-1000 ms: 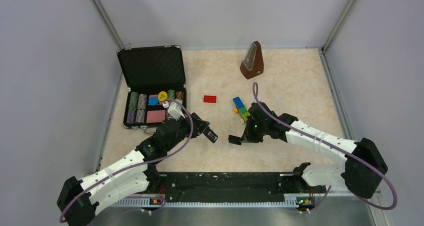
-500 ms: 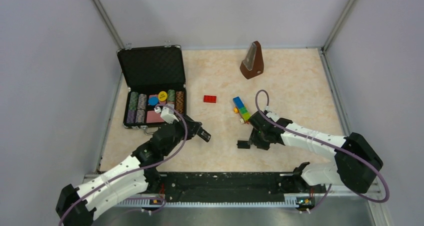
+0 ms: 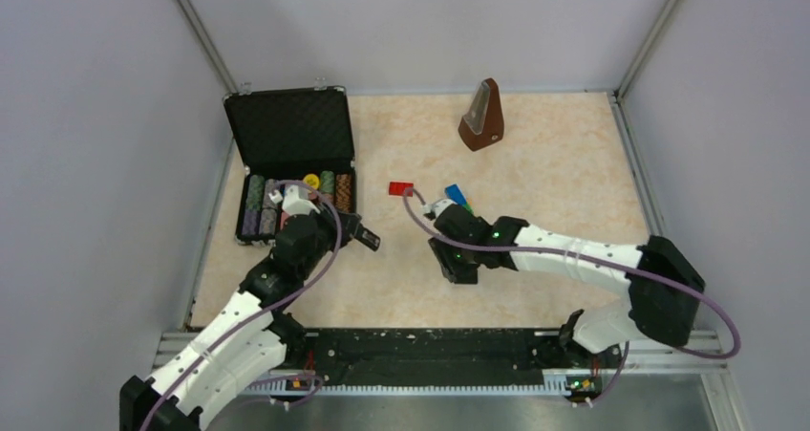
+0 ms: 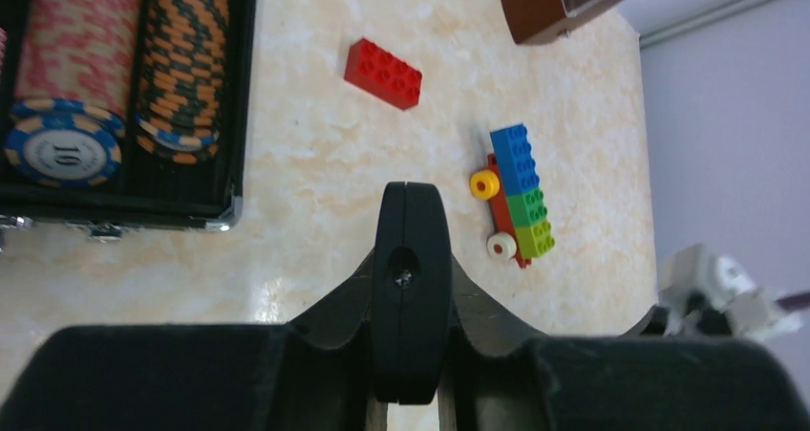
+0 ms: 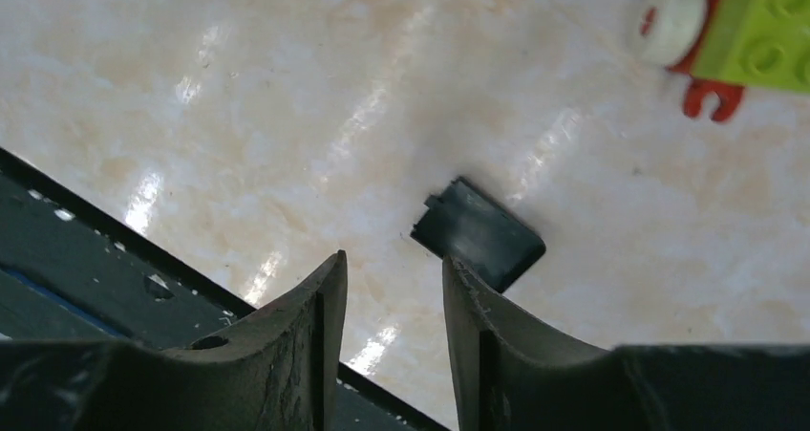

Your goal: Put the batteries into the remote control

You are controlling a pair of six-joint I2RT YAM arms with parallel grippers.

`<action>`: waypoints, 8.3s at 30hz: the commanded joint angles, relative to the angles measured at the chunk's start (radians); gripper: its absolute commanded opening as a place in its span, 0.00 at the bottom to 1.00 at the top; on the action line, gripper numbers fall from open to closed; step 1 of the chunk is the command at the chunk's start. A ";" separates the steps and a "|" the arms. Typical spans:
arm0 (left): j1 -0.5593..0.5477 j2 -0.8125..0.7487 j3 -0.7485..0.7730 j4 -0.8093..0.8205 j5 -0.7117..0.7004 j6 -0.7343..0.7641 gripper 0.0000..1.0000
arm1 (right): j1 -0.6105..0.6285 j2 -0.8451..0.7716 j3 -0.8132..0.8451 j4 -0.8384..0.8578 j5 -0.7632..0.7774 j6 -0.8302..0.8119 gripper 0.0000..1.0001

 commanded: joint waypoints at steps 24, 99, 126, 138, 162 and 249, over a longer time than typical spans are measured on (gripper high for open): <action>0.483 0.171 0.142 0.110 0.394 0.106 0.00 | 0.084 0.140 -0.023 -0.008 -0.107 -0.763 0.35; 0.331 0.528 0.318 0.627 1.233 -0.286 0.00 | -0.294 0.158 0.007 1.481 -1.128 1.141 0.00; 0.378 0.590 0.451 0.375 1.398 -0.250 0.00 | -0.303 0.322 -0.068 1.810 -1.021 1.429 0.00; 0.382 0.639 0.474 0.405 1.400 -0.276 0.00 | -0.340 0.331 -0.098 1.811 -1.017 1.449 0.00; 0.414 0.737 0.501 -0.071 1.066 0.143 0.00 | -0.373 0.212 -0.089 1.180 -0.959 0.961 0.05; 0.846 0.325 0.312 -0.320 0.653 0.246 0.00 | 0.325 0.594 0.320 0.272 -0.578 -1.257 0.42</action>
